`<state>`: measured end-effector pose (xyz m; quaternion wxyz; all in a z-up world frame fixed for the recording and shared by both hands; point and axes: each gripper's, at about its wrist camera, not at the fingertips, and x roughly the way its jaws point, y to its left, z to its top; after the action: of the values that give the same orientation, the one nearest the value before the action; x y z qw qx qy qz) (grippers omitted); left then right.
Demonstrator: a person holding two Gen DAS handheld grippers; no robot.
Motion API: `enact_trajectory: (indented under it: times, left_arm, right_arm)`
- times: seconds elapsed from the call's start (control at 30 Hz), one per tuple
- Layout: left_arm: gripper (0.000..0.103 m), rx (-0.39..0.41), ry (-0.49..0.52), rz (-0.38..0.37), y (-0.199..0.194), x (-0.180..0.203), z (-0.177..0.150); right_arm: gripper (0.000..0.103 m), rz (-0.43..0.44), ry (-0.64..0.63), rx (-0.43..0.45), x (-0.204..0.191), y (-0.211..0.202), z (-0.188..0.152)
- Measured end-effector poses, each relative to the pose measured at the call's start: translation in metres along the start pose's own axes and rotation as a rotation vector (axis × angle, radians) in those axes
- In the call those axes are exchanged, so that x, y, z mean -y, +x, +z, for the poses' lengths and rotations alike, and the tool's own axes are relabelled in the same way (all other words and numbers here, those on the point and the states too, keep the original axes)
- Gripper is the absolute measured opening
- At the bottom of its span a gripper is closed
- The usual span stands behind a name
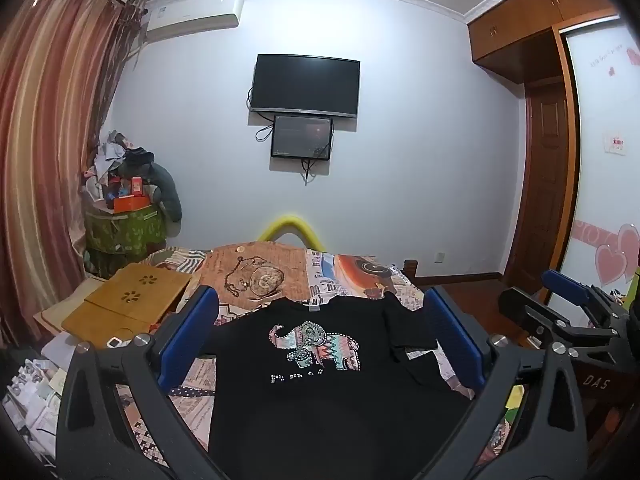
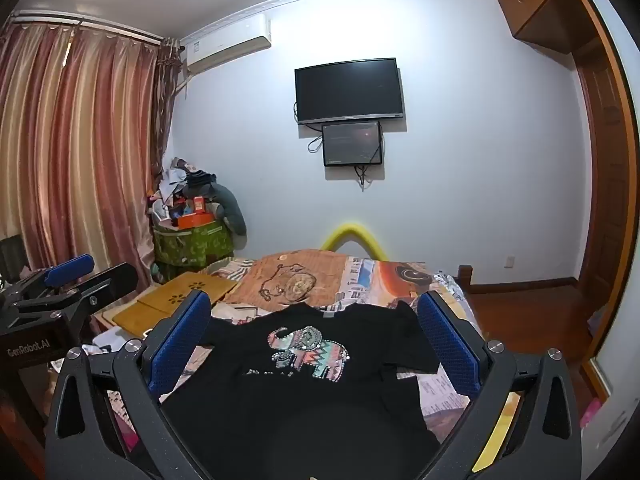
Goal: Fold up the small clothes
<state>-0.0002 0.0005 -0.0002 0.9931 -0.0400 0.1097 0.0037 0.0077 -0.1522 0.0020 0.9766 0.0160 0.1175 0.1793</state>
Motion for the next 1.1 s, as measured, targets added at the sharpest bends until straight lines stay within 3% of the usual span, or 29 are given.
enact_trajectory:
  times: [0.27, 1.1]
  left_arm:
    - [0.103, -0.003, 0.018, 0.011, -0.001, 0.013, -0.005]
    - [0.103, -0.020, -0.010, 0.006, 0.008, -0.006, -0.006]
  right_arm:
    - [0.103, -0.001, 0.004, 0.001, 0.002, 0.000, -0.004]
    - [0.103, -0.004, 0.031, -0.012, 0.002, 0.000, -0.002]
